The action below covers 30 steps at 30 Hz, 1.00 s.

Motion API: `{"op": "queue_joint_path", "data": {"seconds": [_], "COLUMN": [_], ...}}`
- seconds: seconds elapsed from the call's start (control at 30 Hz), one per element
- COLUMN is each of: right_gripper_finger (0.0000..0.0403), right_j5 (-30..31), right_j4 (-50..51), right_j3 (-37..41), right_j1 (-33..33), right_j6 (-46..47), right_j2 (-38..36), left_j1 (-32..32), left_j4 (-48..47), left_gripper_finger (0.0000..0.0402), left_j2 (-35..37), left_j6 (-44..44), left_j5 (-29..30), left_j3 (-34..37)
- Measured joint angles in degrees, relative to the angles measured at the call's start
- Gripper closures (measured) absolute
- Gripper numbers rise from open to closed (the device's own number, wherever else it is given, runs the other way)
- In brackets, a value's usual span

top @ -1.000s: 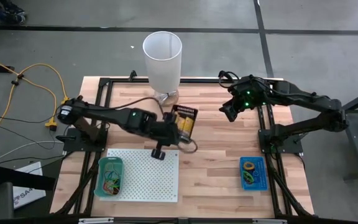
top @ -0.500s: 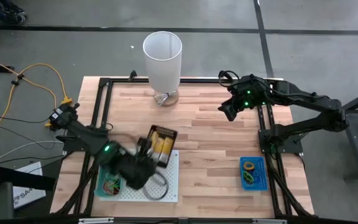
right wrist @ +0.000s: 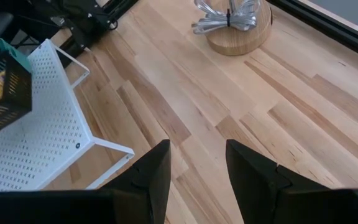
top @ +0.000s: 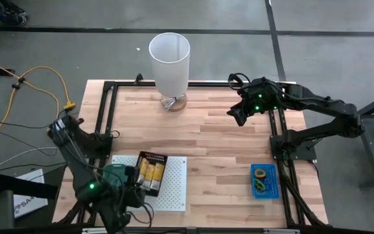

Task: Pick & Place Office Desk Supplies
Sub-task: Put the black bin on the shelf

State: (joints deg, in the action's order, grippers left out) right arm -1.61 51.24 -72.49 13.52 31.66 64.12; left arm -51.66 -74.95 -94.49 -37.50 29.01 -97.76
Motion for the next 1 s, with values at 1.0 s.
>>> {"op": "queue_joint_path", "data": {"seconds": [1.0], "right_gripper_finger": [0.0261], "right_j5": [0.0], "right_j4": [-0.5], "right_j3": [0.0], "right_j1": [0.0], "right_j6": [0.0], "right_j2": [0.0], "left_j1": [-2.7], "left_j4": [2.6], "left_gripper_finger": [0.0401], "left_j2": [-6.2], "left_j6": [-13.2], "left_j5": [-1.3], "left_j3": [0.0]}}
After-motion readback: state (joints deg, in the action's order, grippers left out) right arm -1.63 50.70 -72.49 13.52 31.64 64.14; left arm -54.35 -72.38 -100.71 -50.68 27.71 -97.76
